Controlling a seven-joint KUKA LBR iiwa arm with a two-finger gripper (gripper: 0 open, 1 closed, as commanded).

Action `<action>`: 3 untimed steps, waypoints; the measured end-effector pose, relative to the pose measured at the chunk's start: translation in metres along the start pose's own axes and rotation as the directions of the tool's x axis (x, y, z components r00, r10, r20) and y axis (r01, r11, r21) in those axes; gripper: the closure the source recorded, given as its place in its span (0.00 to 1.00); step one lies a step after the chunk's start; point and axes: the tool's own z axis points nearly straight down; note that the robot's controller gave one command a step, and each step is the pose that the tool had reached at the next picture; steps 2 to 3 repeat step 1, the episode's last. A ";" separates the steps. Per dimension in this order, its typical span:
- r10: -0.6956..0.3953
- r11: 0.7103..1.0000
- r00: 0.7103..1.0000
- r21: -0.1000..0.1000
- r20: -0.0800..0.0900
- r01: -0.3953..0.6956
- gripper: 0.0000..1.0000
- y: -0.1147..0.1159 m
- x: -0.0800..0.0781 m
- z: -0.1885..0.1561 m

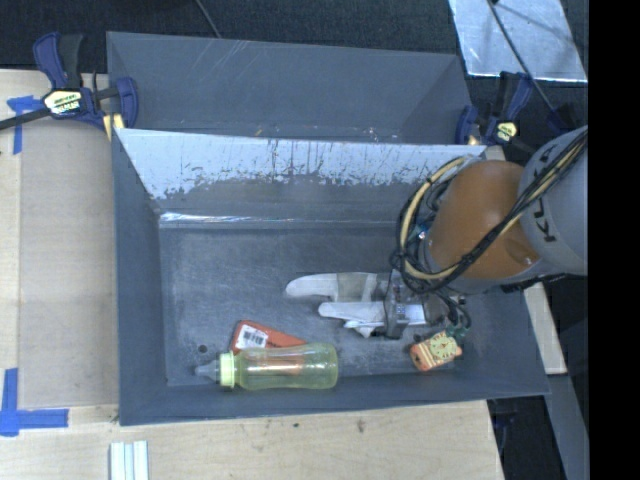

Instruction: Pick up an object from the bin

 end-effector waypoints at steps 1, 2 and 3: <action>-0.007 1.000 1.000 0.002 -0.007 0.007 1.00 -0.038 -0.017 -0.168; -0.007 1.000 1.000 0.002 -0.007 0.007 1.00 -0.038 -0.017 -0.168; -0.007 1.000 1.000 0.002 -0.007 0.007 1.00 -0.038 -0.017 -0.168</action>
Offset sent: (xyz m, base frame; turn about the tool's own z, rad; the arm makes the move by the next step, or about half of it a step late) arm 0.0000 0.0000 0.0000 0.0000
